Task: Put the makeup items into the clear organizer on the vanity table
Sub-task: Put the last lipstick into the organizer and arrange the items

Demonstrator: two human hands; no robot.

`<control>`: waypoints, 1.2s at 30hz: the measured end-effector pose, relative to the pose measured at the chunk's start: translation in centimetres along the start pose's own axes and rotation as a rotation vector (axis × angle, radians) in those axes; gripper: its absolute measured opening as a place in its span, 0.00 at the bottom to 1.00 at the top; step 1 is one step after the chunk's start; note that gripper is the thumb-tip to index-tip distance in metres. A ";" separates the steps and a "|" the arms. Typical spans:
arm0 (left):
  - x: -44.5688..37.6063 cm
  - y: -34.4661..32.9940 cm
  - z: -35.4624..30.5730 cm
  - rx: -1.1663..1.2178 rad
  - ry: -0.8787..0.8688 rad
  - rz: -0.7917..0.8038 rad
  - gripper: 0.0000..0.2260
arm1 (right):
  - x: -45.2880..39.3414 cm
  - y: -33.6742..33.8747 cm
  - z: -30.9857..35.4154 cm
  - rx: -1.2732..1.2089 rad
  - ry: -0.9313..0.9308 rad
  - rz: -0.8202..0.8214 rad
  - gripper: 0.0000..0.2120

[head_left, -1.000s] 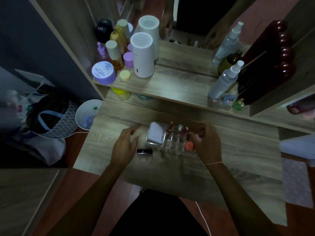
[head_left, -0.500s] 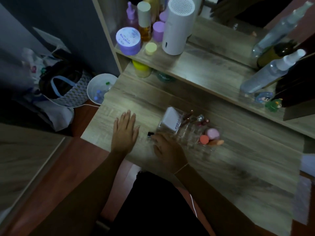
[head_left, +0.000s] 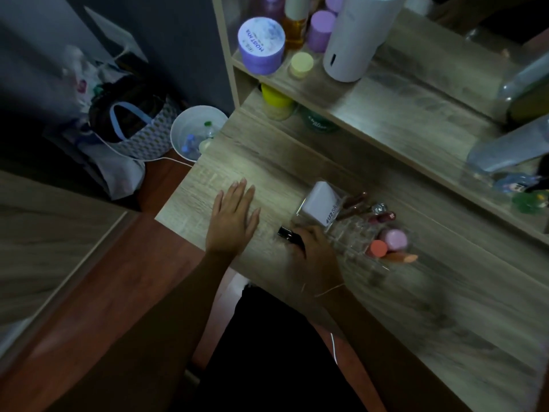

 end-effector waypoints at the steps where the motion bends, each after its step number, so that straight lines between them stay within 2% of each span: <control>1: 0.0 0.0 0.0 0.000 0.001 -0.002 0.23 | 0.2 0.1 -0.1 -0.020 0.001 -0.008 0.15; 10: 0.1 0.4 -0.3 0.027 0.004 -0.033 0.24 | 2.1 2.4 0.4 -0.266 -0.028 -0.168 0.12; 18: 0.1 0.2 -0.7 -0.020 -0.058 -0.030 0.23 | 2.8 6.9 -1.7 -0.302 -0.142 -0.444 0.13; 20: 0.3 0.3 -1.0 -0.081 -0.120 -0.038 0.22 | 3.1 8.2 -2.5 -0.287 -0.218 -0.500 0.14; 22: 0.6 0.3 -2.0 -0.134 -0.253 -0.050 0.23 | 3.4 9.6 -3.1 -0.214 -0.279 -0.562 0.14; 25: 1.1 0.2 -5.1 -0.052 -0.442 -0.041 0.27 | 3.7 11.5 -3.3 -0.071 -0.286 -0.644 0.12; 28: 2.0 0.0 -8.4 -0.023 -0.545 0.011 0.30 | 3.3 12.4 -3.3 0.006 -0.296 -0.664 0.11; 36: 3.1 0.2 -11.9 0.006 -0.597 0.168 0.30 | 1.8 11.9 -3.8 -0.001 -0.335 -0.583 0.11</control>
Point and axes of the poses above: each hand's wrist, its own x-axis away from the middle knuckle, its own y-axis out of the back of the hand, z = x × y, the point moved 6 cm from there along -x, towards the middle knuckle, and after that the axes turned 10 degrees about -z, right-handed, at the moved point
